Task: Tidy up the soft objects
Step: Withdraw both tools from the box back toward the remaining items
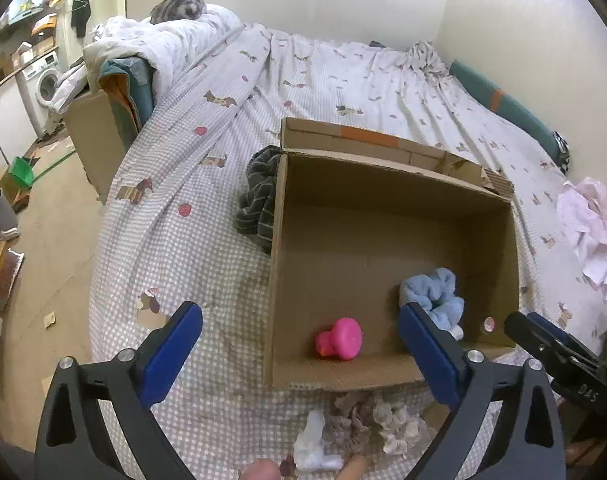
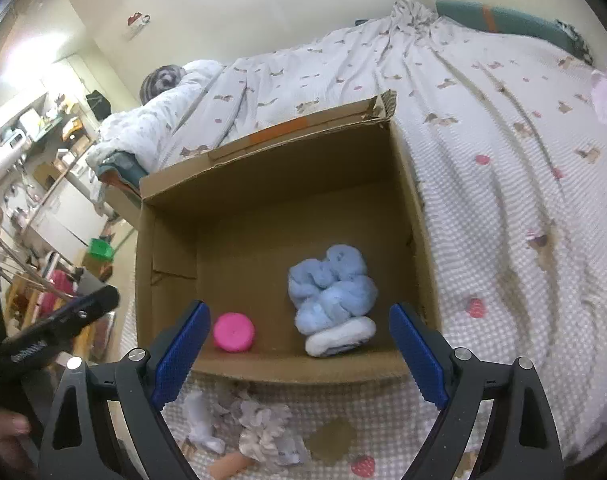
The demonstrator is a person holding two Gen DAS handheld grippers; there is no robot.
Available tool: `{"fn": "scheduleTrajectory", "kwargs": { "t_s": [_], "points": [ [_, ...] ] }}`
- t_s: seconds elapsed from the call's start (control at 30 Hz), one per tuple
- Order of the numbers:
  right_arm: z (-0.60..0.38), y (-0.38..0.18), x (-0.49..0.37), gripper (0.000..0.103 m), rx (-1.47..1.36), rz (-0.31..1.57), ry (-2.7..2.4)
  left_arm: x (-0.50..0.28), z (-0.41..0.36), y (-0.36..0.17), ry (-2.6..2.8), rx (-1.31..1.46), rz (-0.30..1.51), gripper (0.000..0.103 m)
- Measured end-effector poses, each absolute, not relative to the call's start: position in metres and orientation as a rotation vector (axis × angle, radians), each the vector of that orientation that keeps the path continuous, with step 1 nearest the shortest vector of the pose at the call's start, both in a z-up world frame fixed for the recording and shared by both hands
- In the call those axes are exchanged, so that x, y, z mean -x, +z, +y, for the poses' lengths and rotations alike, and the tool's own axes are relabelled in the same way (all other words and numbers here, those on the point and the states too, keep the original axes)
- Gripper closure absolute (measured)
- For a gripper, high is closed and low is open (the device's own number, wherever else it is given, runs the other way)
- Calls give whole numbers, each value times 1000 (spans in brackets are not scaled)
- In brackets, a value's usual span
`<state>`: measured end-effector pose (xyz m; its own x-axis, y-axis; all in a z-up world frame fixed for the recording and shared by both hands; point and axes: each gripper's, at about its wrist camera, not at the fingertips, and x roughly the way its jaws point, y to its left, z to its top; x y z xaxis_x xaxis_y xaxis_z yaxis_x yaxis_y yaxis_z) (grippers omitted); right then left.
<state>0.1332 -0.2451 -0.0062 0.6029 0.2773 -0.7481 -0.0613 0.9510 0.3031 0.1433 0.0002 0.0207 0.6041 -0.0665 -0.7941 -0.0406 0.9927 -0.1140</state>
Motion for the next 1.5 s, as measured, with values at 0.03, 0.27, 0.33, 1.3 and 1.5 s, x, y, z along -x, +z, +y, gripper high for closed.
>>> {"fn": "scheduleTrajectory", "kwargs": {
  "t_s": [0.03, 0.27, 0.33, 1.3, 1.5],
  "points": [
    [-244, -4, -131, 6, -246, 908, 187, -141, 0, 22, -12, 114, 920, 5],
    [-249, 9, -111, 6, -247, 897, 188, -114, 2, 23, -25, 99, 939, 5],
    [-252, 10, -104, 6, -264, 900, 182, -109, 5, 21, -15, 107, 957, 5],
    [-226, -63, -81, 10, -264, 1186, 215, -89, 36, -34, 67, 207, 1142, 5],
    [-252, -102, -99, 66, -423, 1298, 139, -89, 32, -40, 42, 190, 1160, 5]
  ]
}}
